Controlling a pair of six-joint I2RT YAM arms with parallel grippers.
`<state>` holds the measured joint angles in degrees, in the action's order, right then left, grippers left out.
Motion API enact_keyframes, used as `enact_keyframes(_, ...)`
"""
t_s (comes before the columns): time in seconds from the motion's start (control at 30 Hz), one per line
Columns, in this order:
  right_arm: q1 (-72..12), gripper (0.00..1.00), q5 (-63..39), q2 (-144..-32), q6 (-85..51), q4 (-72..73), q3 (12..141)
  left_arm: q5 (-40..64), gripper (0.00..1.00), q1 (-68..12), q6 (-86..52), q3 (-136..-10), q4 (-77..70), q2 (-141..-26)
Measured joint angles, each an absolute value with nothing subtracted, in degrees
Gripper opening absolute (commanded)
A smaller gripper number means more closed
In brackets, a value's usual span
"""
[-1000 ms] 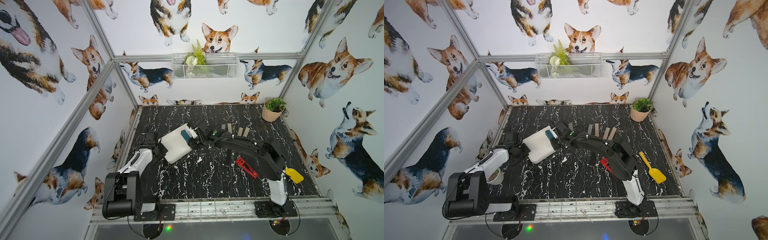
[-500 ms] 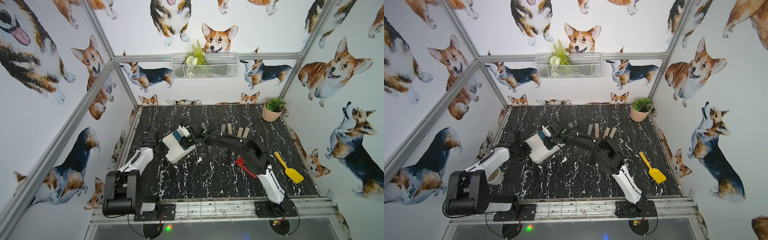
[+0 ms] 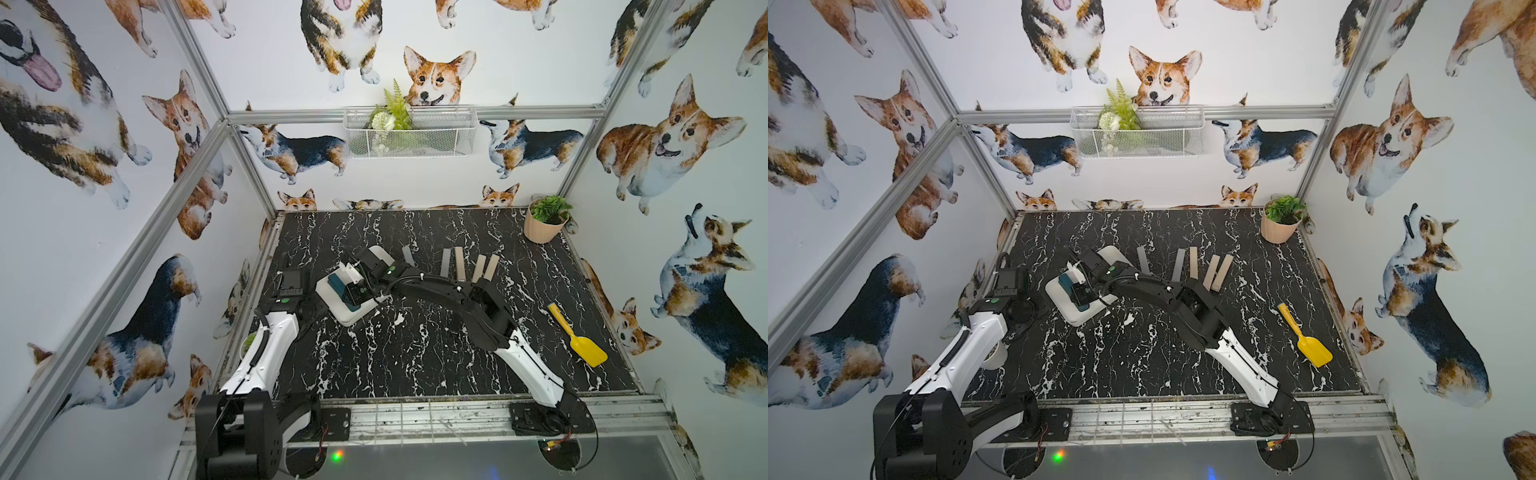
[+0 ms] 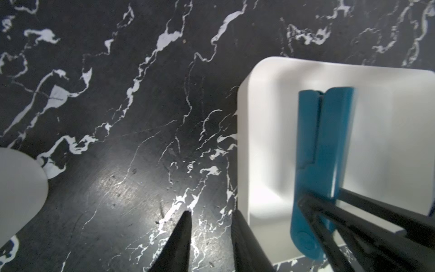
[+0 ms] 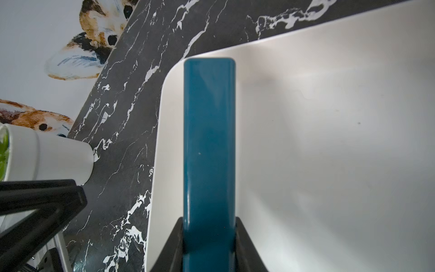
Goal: Put the pruning pliers into the storage box
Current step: Place the pruning pliers in the storage box.
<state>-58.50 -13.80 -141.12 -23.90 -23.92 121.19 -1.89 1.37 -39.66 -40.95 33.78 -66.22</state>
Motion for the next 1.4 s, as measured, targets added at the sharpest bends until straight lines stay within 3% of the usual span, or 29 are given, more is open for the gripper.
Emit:
enact_keyframes(0.4, -58.74, 0.0, -14.92, -144.88, -24.38, -24.64, 124.84, 2.55, 0.33, 8.97, -39.64, -37.08, 30.06, -71.2)
enact_keyframes(1.27, -59.61, 0.0, -16.56, -149.47, -25.61, -27.53, 131.35, 9.13, 0.33, 9.63, -40.71, -35.55, 20.62, -76.9)
enact_keyframes(1.4, -59.64, 0.12, -16.75, -149.56, -25.61, -27.99, 131.39, 9.65, 0.33, 9.63, -40.71, -35.29, 20.47, -77.1)
